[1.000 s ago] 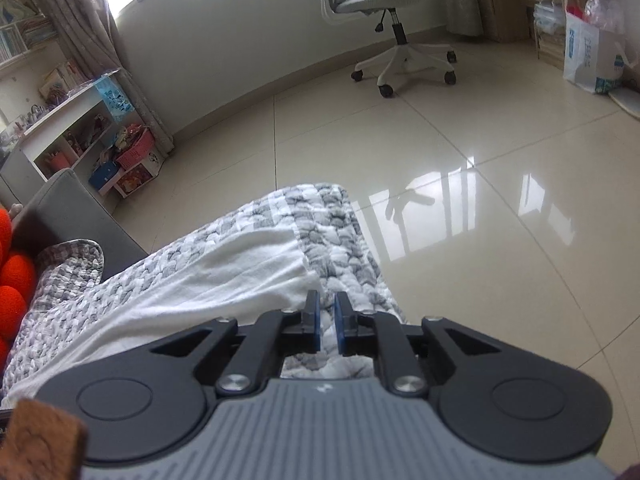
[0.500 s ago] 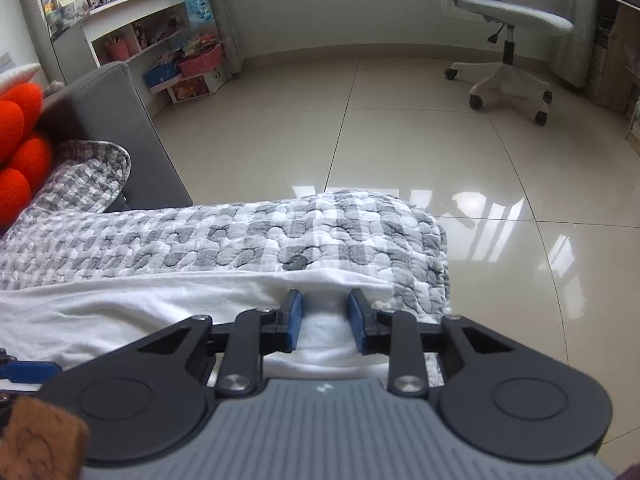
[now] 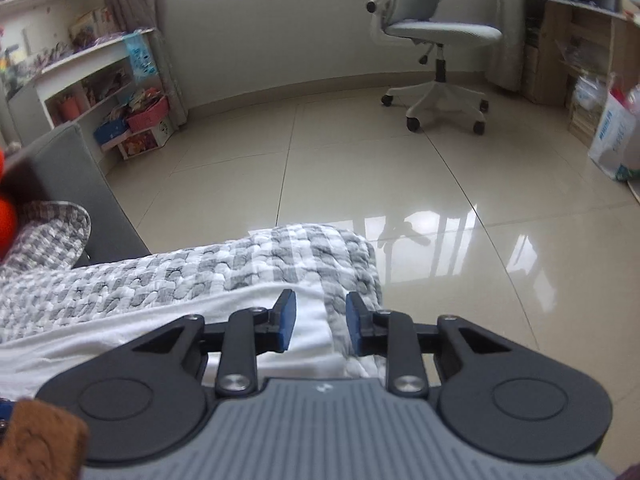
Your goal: Fold clothes
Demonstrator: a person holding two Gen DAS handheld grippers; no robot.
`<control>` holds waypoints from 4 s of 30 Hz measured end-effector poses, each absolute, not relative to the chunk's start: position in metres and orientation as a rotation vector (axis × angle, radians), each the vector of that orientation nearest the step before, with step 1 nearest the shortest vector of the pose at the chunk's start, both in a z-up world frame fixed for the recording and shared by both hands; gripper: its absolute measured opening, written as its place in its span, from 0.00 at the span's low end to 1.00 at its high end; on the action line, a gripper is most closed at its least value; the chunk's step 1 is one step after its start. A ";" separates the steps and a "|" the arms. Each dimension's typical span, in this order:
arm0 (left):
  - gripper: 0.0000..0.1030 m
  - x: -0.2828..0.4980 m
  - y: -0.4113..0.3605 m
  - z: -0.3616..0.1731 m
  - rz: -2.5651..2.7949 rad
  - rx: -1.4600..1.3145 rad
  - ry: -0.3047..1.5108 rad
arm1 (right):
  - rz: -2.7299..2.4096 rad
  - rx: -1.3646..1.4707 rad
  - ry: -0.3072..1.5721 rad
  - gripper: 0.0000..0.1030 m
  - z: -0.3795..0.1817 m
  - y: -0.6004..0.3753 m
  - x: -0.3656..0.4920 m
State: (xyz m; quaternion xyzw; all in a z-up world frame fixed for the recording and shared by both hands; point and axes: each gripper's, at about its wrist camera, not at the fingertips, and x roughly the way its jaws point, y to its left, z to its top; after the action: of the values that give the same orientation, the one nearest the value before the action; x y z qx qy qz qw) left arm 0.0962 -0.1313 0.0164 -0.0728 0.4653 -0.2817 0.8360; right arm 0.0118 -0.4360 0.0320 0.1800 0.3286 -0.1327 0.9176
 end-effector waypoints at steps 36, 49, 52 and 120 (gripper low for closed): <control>0.55 0.093 -0.124 0.017 -0.614 -0.142 0.993 | -0.312 0.364 0.649 0.15 0.035 -0.433 -0.010; 0.57 0.095 -0.126 0.016 -0.614 -0.146 0.996 | -0.156 0.140 0.773 0.46 0.021 -0.400 0.064; 0.57 0.096 -0.125 0.016 -0.616 -0.151 0.998 | -0.152 0.090 0.754 0.20 0.017 -0.396 0.069; 0.61 0.095 -0.124 0.018 -0.624 -0.160 1.005 | -0.347 0.608 0.615 0.01 0.040 -0.418 -0.009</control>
State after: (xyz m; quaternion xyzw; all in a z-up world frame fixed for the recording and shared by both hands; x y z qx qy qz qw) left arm 0.0951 -0.1238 0.0175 -0.0752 0.4733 -0.2938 0.8271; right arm -0.0088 -0.4183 0.0404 0.2931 0.2964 -0.1674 0.8934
